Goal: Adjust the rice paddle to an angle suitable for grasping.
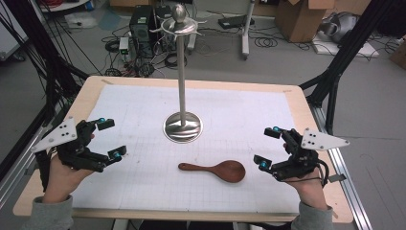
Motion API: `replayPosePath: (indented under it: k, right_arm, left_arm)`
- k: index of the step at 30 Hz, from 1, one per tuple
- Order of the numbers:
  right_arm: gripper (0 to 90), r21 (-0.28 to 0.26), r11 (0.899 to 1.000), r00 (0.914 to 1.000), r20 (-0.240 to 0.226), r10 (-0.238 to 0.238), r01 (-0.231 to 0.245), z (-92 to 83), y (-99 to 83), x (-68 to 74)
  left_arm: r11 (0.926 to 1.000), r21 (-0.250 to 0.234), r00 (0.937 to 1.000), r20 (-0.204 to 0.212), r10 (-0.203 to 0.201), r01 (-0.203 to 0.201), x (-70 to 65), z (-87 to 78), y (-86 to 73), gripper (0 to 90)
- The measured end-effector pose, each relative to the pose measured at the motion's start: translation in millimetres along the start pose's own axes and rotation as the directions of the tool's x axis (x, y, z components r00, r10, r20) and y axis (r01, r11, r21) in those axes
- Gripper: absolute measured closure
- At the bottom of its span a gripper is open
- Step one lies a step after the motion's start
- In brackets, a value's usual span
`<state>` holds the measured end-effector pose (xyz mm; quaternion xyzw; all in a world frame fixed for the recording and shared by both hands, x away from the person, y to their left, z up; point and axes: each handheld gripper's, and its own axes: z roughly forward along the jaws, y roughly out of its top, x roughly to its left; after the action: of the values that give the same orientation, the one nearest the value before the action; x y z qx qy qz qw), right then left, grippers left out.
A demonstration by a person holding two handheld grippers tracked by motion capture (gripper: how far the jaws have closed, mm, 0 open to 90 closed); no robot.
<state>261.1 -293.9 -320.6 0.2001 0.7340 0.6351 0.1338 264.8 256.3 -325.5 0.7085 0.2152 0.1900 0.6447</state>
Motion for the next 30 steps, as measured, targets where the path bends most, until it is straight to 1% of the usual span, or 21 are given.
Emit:
replayPosePath:
  k: [2,3,5,8,10,12,13,14,15,16,17,19,21,22,24,25,26,27,28,29,30]
  right_arm:
    - [5.5,0.006,1.0,1.0,-0.002,0.004,-0.004,1.1,-0.2,-0.3]
    - [5.5,0.025,1.0,0.9999,-0.008,0.009,-0.009,3.4,-0.7,-0.6]
    - [5.5,0.031,0.999,0.9999,-0.012,0.011,-0.01,4.9,-0.9,-0.6]
    - [5.6,0.056,0.998,0.9998,-0.022,-0.001,0.002,10.3,-1.9,-1.3]
    - [5.7,0.085,0.996,0.9996,-0.028,0.004,-0.001,16.6,-3.2,-1.0]
    - [7.5,0.092,0.996,0.9994,-0.035,0.003,0.0,18.7,-3.7,-1.0]
    - [18.4,0.103,0.995,0.9982,-0.06,-0.001,0.007,21.7,-5.1,-1.6]
    - [19.9,0.105,0.994,0.9965,-0.083,-0.007,0.016,23.4,-5.9,-1.5]
    - [20.1,0.111,0.994,0.9956,-0.094,-0.004,0.014,25.0,-6.4,-0.8]
    - [20.1,0.111,0.994,0.9956,-0.094,-0.004,0.014,25.0,-6.4,-0.8]
    - [21.7,0.116,0.993,0.995,-0.1,0.003,0.008,26.9,-6.9,-0.7]
    - [28.3,0.127,0.992,0.993,-0.117,0.012,0.003,29.8,-7.6,-1.2]
    - [33.0,0.138,0.99,0.9921,-0.124,0.019,-0.001,32.7,-8.3,-0.6]
    - [38.8,0.152,0.988,0.9913,-0.13,0.019,0.001,35.8,-8.9,0.3]
    - [40.9,0.157,0.988,0.9912,-0.132,0.013,0.008,37.3,-9.2,1.0]
    - [46.1,0.158,0.987,0.991,-0.133,-0.004,0.025,40.4,-9.8,2.2]
    - [49.4,0.159,0.987,0.9909,-0.134,-0.01,0.032,41.6,-9.9,3.1]
    - [49.4,0.159,0.987,0.9909,-0.134,-0.01,0.032,41.6,-9.9,3.1]
    - [54.8,0.159,0.986,0.9906,-0.133,-0.032,0.053,43.6,-10.6,4.9]
    - [57.9,0.158,0.985,0.9902,-0.133,-0.042,0.063,44.7,-11.0,5.6]
    - [57.9,0.158,0.985,0.9902,-0.133,-0.042,0.063,44.7,-11.0,5.6]
  left_arm:
    - [1.0,0.006,1.0,-0.007,0.004,-0.004,0.1,-1.1,-0.5,5.5]
    - [1.0,0.008,1.0,-0.008,0.0,0.0,-0.1,-1.3,-0.9,5.5]
    - [1.0,0.009,1.0,-0.007,-0.003,0.003,0.0,-1.8,-1.5,5.5]
    - [1.0,0.008,0.9999,-0.009,-0.005,0.005,-0.6,-2.4,-1.9,5.5]
    - [0.9999,0.012,0.9999,-0.013,-0.007,0.007,-0.8,-2.7,-2.2,5.5]
    - [0.9998,0.015,0.9999,-0.012,-0.01,0.01,-0.8,-2.9,-2.9,5.5]
    - [0.9998,0.018,0.9999,-0.01,-0.009,0.009,-0.7,-3.0,-3.2,5.5]
    - [0.9997,0.02,0.9999,-0.009,-0.013,0.013,-0.8,-3.1,-3.7,5.5]
    - [0.9996,0.023,0.9999,-0.009,-0.014,0.014,-0.9,-3.5,-4.2,5.5]
    - [0.9995,0.026,0.9998,-0.005,-0.018,0.018,-0.7,-3.9,-4.8,5.5]
    - [0.9993,0.03,0.9998,-0.007,-0.02,0.02,-0.2,-4.8,-5.3,5.5]
    - [0.9992,0.028,0.9995,-0.016,-0.027,0.027,0.7,-6.4,-6.7,5.5]
    - [0.9991,0.031,0.9995,-0.017,-0.028,0.029,1.3,-7.8,-7.4,5.5]
    - [0.999,0.031,0.9994,-0.018,-0.03,0.03,1.3,-8.2,-7.5,5.5]
    - [0.999,0.033,0.9994,-0.018,-0.029,0.03,1.1,-8.9,-7.5,5.5]
    - [0.9991,0.031,0.9994,-0.017,-0.029,0.03,0.9,-9.0,-7.5,5.5]
    - [0.999,0.033,0.9994,-0.017,-0.029,0.029,0.8,-9.2,-7.5,5.5]
    - [0.999,0.034,0.9994,-0.018,-0.029,0.029,0.7,-9.2,-7.7,5.5]
    - [0.9989,0.037,0.9994,-0.018,-0.029,0.03,0.6,-9.4,-7.8,5.5]
    - [0.9988,0.038,0.9994,-0.017,-0.03,0.03,0.5,-9.4,-8.0,5.5]
    - [0.9987,0.04,0.9994,-0.017,-0.029,0.03,0.4,-9.5,-8.2,5.5]
